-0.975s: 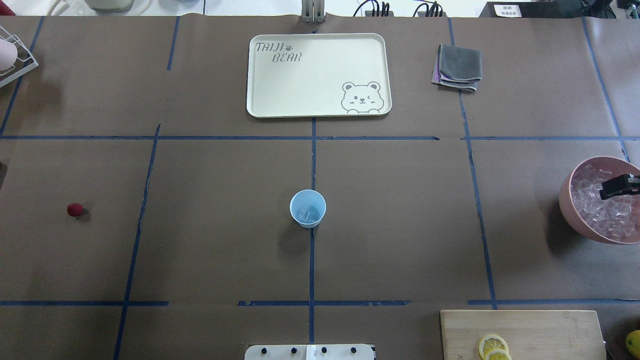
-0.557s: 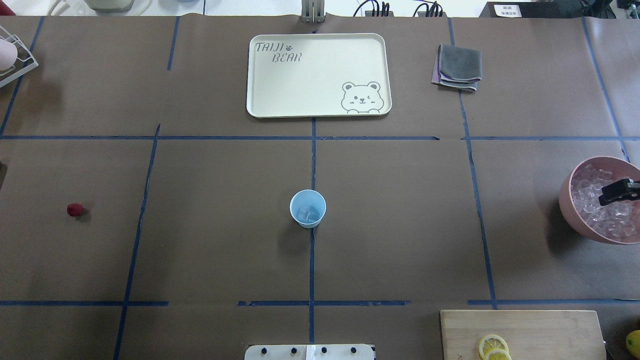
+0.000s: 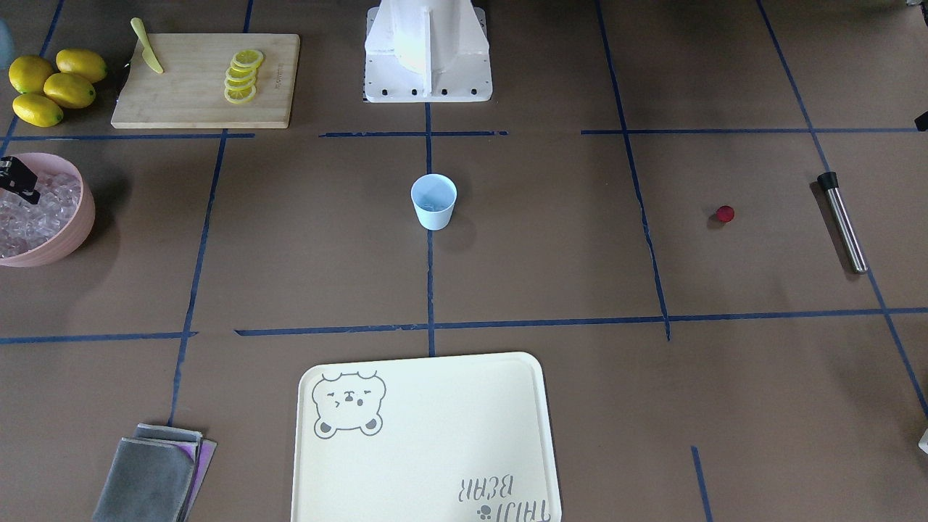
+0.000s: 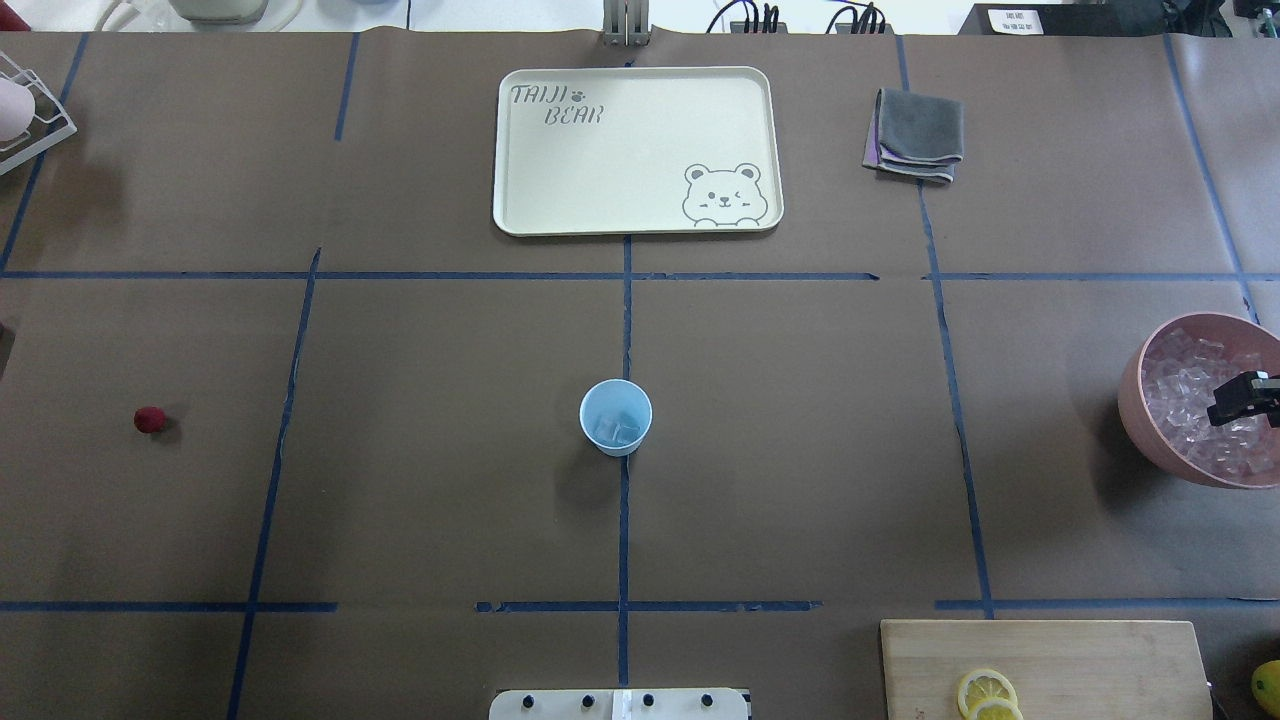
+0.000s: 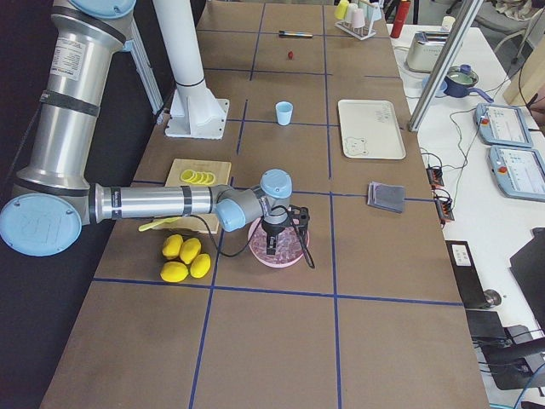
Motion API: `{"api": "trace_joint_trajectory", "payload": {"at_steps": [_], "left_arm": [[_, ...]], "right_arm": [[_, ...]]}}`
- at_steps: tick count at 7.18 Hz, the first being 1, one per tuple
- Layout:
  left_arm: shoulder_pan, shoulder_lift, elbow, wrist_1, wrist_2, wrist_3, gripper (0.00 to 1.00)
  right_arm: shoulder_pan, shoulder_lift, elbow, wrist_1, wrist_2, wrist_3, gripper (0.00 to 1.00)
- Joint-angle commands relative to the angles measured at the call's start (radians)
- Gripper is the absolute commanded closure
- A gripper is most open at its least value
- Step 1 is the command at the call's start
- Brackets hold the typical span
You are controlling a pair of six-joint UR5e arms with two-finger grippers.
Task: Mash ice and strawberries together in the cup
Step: 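Grasp a third ice cube from the pink bowl with the right gripper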
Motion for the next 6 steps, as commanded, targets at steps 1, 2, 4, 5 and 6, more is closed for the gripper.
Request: {"api": "trace_joint_trajectory", "payload": {"at_steps": [1, 2, 4, 5, 6], "left_arm": [[0.0, 0.0, 0.0, 0.0, 0.0, 0.0, 0.0], [0.0, 0.0, 0.0, 0.0, 0.0, 0.0, 0.0], [0.0, 0.0, 0.0, -0.002, 0.0, 0.0, 0.0], [0.0, 0.0, 0.0, 0.0, 0.0, 0.0, 0.0], [0.0, 0.0, 0.0, -0.002, 0.0, 0.0, 0.0]], "right_arm": [[0.001, 0.004, 0.003, 0.001, -0.001, -0.009, 0.92], [0.002, 0.002, 0.009, 0.001, -0.007, -0.012, 0.99], [0.054, -0.022, 0.137, -0.005, -0.004, -0.012, 1.0], [0.068, -0.013, 0.205, -0.013, -0.003, 0.004, 1.0], [0.065, 0.022, 0.225, -0.013, -0.001, 0.094, 1.0]]}}
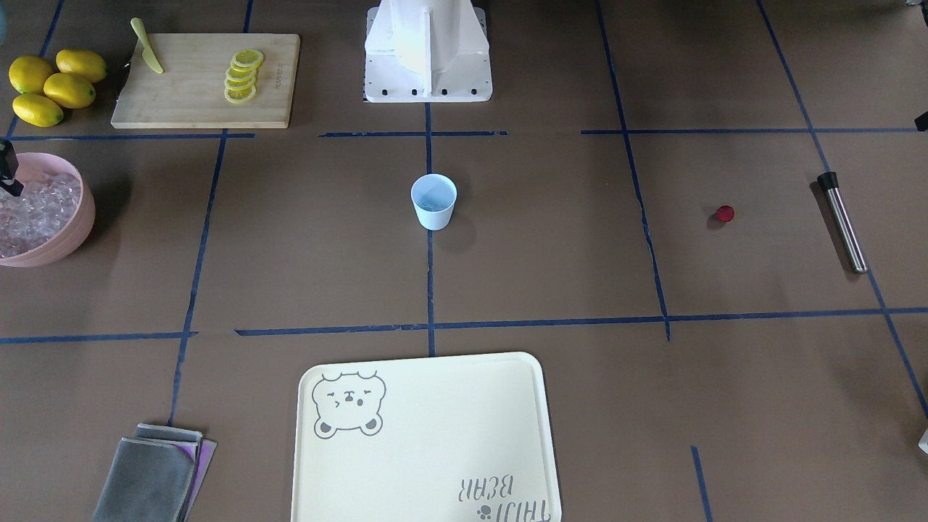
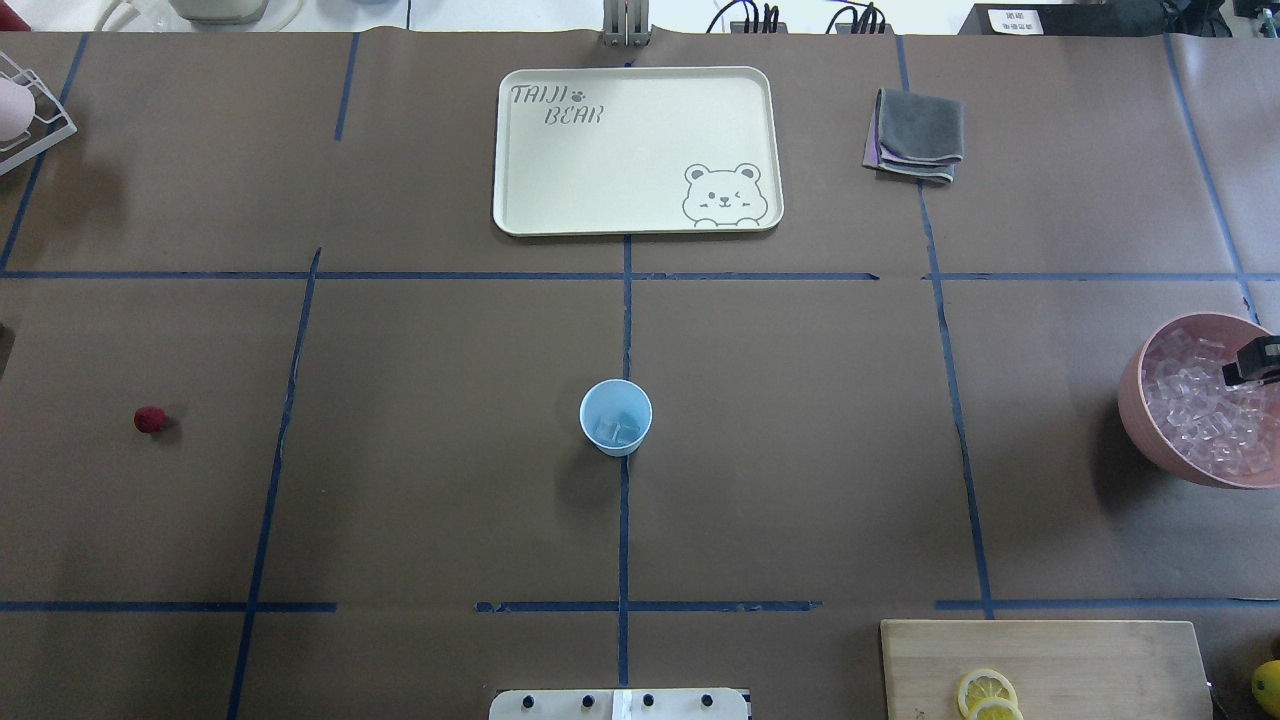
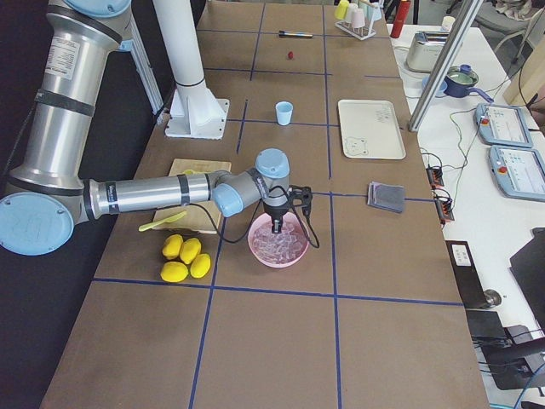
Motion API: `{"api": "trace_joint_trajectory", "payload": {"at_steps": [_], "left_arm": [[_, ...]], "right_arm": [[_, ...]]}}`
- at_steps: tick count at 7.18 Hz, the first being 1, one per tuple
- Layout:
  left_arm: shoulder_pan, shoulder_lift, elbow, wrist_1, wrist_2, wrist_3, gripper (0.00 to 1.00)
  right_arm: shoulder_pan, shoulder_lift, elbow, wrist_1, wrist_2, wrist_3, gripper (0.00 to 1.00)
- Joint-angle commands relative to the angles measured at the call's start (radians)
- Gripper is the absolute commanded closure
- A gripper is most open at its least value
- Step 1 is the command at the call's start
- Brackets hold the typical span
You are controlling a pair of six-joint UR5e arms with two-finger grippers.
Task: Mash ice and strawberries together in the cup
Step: 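Grasp a third ice cube from the pink bowl with the right gripper, then carry the ice cube with the right gripper and drop it into the cup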
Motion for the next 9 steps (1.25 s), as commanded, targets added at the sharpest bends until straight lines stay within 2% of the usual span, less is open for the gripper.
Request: {"api": "trace_joint_trajectory", "payload": {"at_steps": [1, 2, 4, 6, 7, 8, 9], "left_arm": [[0.0, 0.0, 0.0, -0.001, 0.0, 0.0, 0.0], [0.0, 0.0, 0.002, -0.001, 0.0, 0.0, 0.0], [0.015, 0.0, 0.0, -0.001, -0.002, 0.0, 0.0], [0.026, 0.0, 0.002, -0.004, -0.003, 0.0, 0.0], [0.026, -0.002, 0.0, -0.004, -0.003, 0.0, 0.0], [0.026, -0.002, 0.0, -0.002, -0.003, 0.0, 0.0], [0.026, -0.002, 0.0, -0.002, -0.003, 0.0, 0.0]], "right_arm": [[-0.015, 0.123, 0.047, -0.003, 0.042, 0.276, 1.0], [-0.052, 0.225, 0.049, 0.004, 0.064, 0.504, 1.0], [-0.223, 0.439, 0.043, 0.0, 0.018, 0.879, 1.0], [-0.457, 0.579, 0.024, -0.003, -0.173, 1.12, 0.99], [-0.566, 0.659, -0.021, -0.005, -0.312, 1.181, 0.99], [-0.63, 0.745, -0.102, -0.005, -0.405, 1.21, 0.99], [-0.668, 0.782, -0.146, -0.002, -0.43, 1.214, 0.99]]}}
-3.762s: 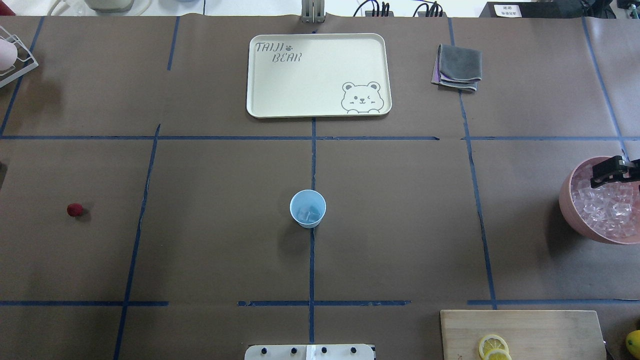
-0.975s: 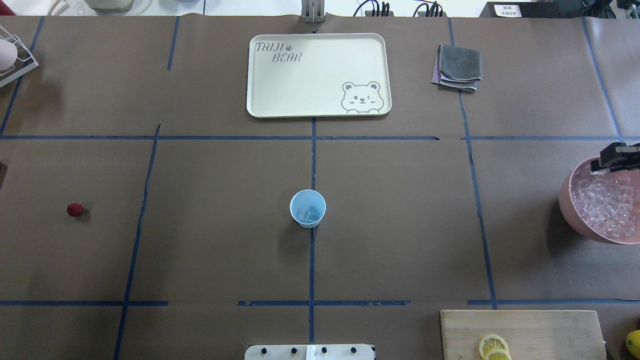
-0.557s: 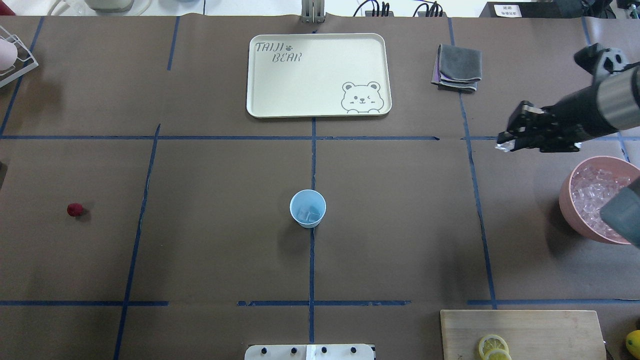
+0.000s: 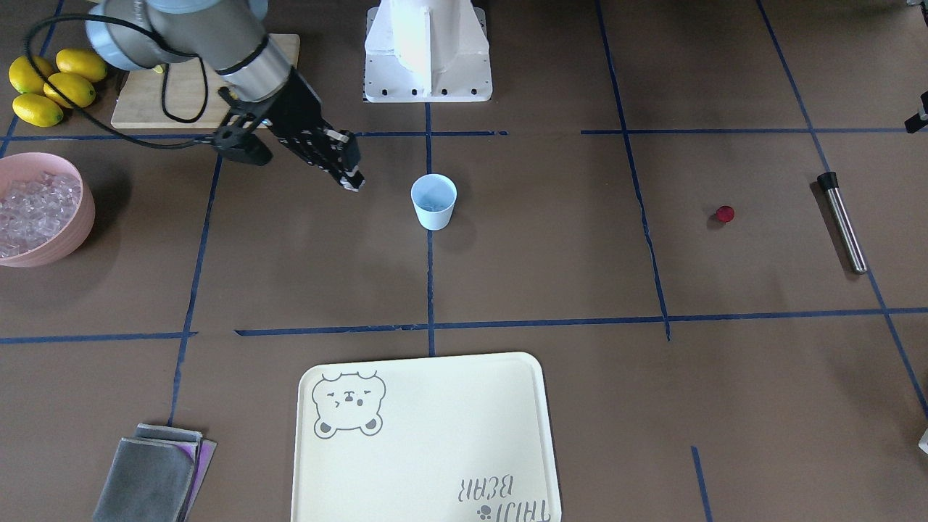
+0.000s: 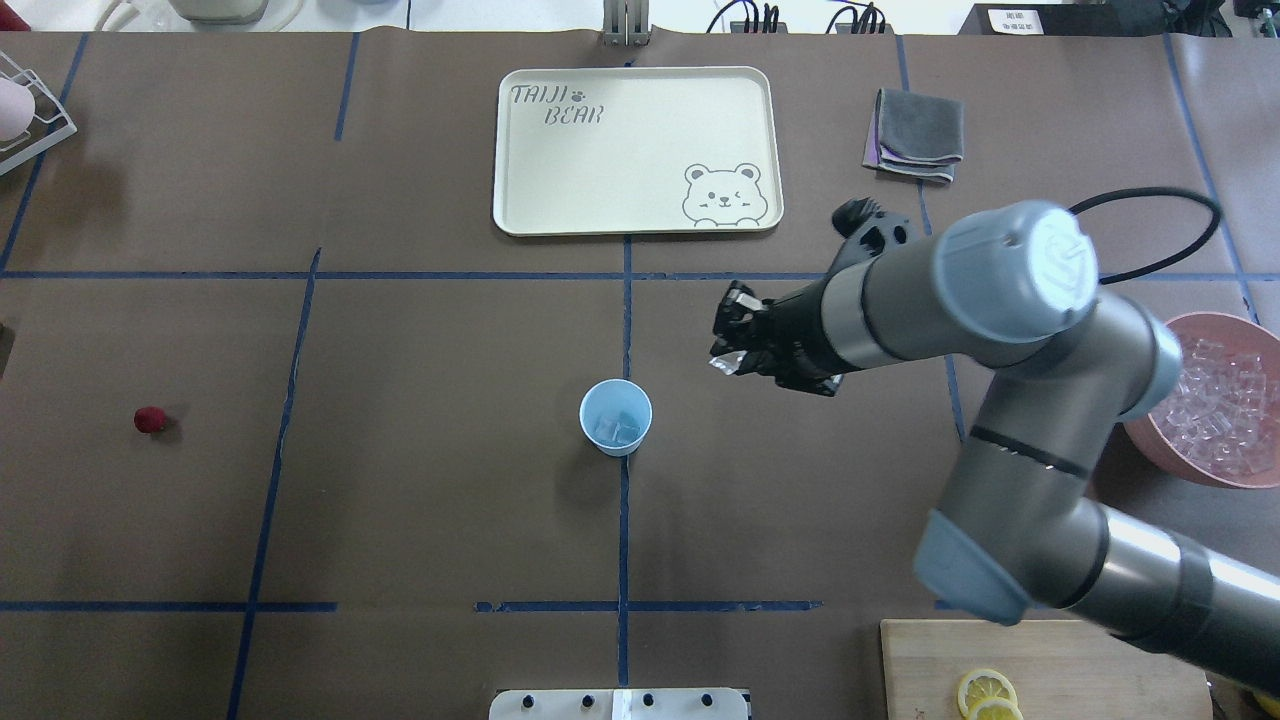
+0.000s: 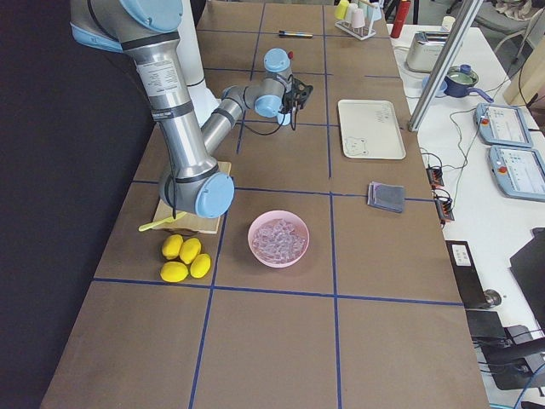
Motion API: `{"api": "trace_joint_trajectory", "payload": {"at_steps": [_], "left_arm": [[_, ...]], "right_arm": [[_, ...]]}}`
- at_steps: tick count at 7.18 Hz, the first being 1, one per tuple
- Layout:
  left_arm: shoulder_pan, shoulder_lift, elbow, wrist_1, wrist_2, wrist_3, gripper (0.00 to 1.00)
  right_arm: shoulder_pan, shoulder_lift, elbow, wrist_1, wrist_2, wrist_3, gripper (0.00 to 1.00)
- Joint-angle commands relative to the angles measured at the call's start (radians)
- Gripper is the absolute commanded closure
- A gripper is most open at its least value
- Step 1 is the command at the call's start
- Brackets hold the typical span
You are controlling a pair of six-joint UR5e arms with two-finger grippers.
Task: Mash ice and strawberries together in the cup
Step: 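Carry the ice cube with the right gripper and drop it into the cup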
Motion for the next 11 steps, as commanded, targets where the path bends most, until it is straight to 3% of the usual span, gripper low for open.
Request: {"api": "trace_joint_trajectory", "payload": {"at_steps": [1, 5, 6, 7, 10, 11], "left_arm": [[0.0, 0.0, 0.0, 0.001, 0.0, 0.0, 0.0], [0.0, 0.0, -0.005, 0.001, 0.0, 0.0, 0.0], [0.0, 0.0, -0.008, 0.001, 0.0, 0.0, 0.0], [0.0, 0.0, -0.009, 0.001, 0.0, 0.0, 0.0], [0.005, -0.002, -0.006, 0.001, 0.003, -0.002, 0.0], [0.046, -0.014, -0.006, -0.006, 0.011, -0.068, 0.0]], "right_arm": [[-0.088, 0.071, -0.064, 0.005, -0.082, 0.026, 0.98], [-0.125, 0.114, -0.1, 0.011, -0.166, 0.02, 0.94], [-0.125, 0.129, -0.125, 0.013, -0.166, 0.02, 0.78], [-0.125, 0.13, -0.128, 0.011, -0.168, 0.02, 0.02], [-0.125, 0.128, -0.108, 0.013, -0.165, 0.026, 0.0], [-0.089, 0.084, -0.016, -0.001, -0.154, 0.021, 0.0]]}}
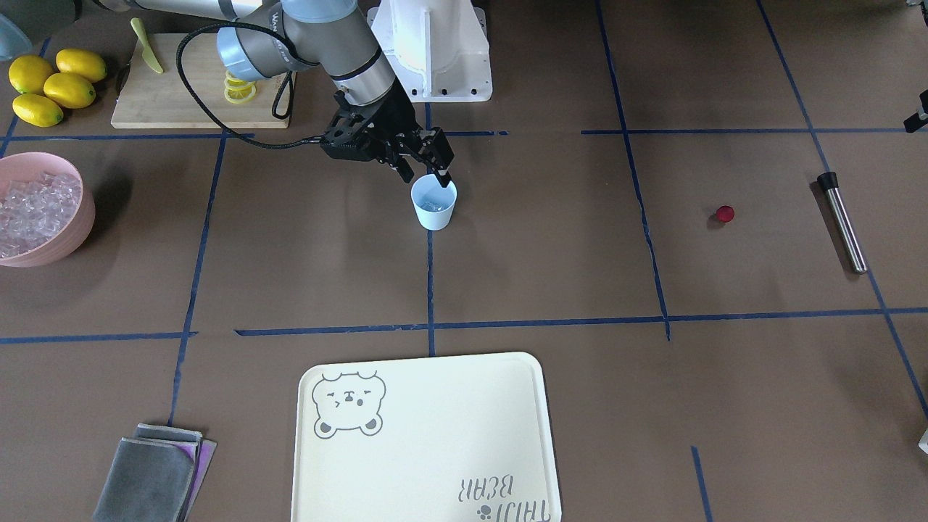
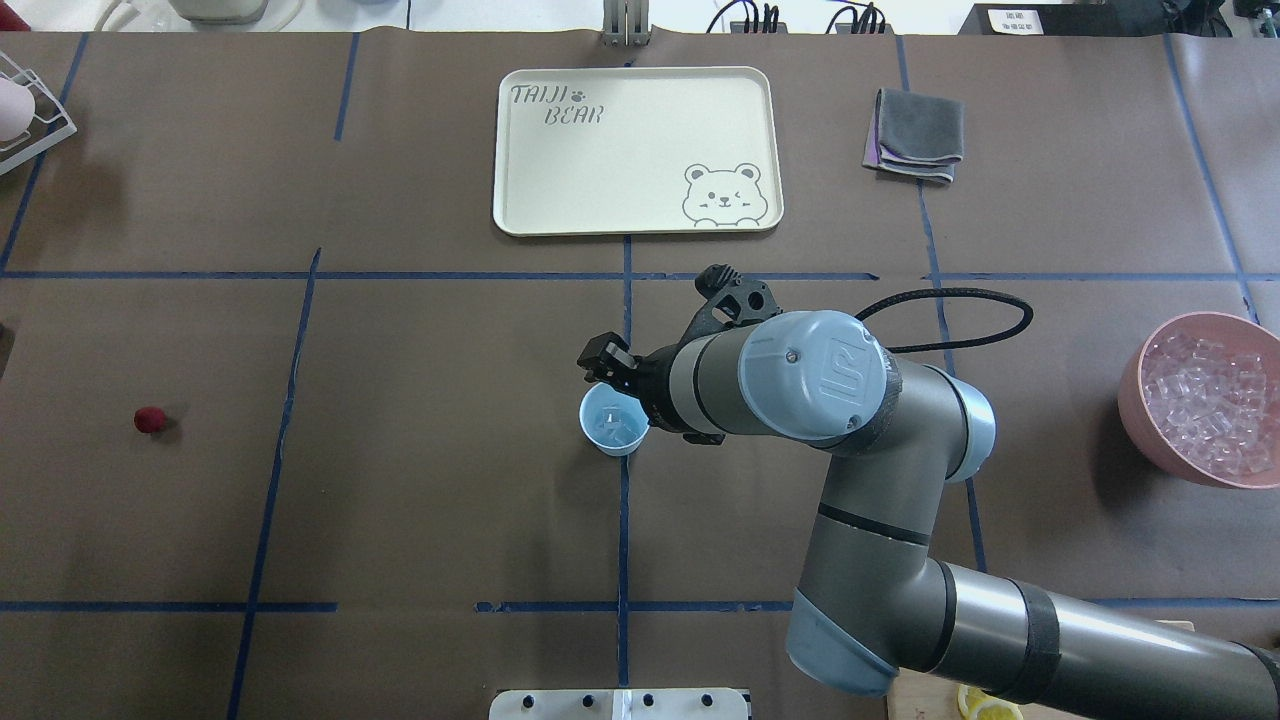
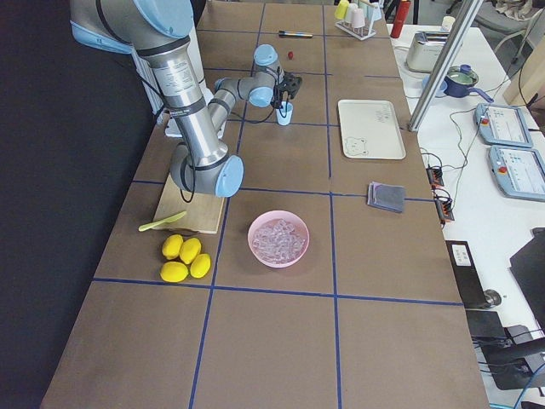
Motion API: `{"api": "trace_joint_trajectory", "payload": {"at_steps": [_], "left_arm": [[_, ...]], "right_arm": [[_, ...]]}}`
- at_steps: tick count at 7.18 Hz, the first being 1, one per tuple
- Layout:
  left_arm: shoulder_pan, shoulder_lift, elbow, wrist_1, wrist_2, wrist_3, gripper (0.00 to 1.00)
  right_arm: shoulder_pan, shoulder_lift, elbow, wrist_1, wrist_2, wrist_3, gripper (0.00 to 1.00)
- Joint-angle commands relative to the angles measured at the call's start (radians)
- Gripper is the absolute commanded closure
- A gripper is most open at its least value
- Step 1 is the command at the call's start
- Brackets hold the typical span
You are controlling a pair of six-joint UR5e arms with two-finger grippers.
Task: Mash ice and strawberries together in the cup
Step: 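Carry the ice cube with the right gripper and drop it into the cup, then move the left gripper down to the red strawberry while the right arm withdraws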
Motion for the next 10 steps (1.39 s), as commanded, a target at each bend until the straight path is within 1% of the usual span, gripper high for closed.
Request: {"api": "trace_joint_trajectory", "payload": {"at_steps": [1, 2, 3, 4, 5, 6, 7, 8, 9, 10], "left_arm": [[0.088, -0.038, -0.004, -0.005, 0.061, -0.121, 0.0], [0.164, -0.04, -0.007, 0.002, 0.203, -0.129, 0.0], [0.241, -0.043, -0.002, -0.011, 0.227, -0.131, 0.0], [0.258, -0.084, -0.008, -0.029, 0.226, -0.126, 0.0], [0.309, -0.089, -0.022, -0.097, 0.203, -0.129, 0.0], [0.346, -0.092, -0.015, -0.153, 0.156, -0.172, 0.0], [0.434, -0.11, -0.012, -0.217, 0.161, -0.301, 0.0], [0.549, -0.132, -0.008, -0.285, 0.21, -0.485, 0.0], [0.614, -0.121, -0.007, -0.357, 0.321, -0.552, 0.0], [0.621, -0.127, 0.037, -0.366, 0.342, -0.568, 0.07]], "right_arm": [[0.096, -0.17, 0.201, -0.011, 0.077, -0.005, 0.0], [0.255, -0.267, 0.254, -0.011, 0.271, -0.011, 0.0], [0.435, -0.324, 0.247, -0.008, 0.463, -0.069, 0.0], [0.566, -0.431, 0.247, -0.005, 0.59, -0.229, 0.0], [0.66, -0.573, 0.252, 0.001, 0.663, -0.432, 0.0], [0.761, -0.667, 0.226, -0.001, 0.711, -0.685, 0.0], [0.846, -0.692, 0.175, -0.009, 0.746, -0.807, 0.0], [0.882, -0.705, 0.128, -0.012, 0.75, -0.93, 0.0], [0.926, -0.708, 0.064, -0.014, 0.741, -1.066, 0.0], [0.962, -0.705, 0.008, -0.014, 0.731, -1.182, 0.0]]}}
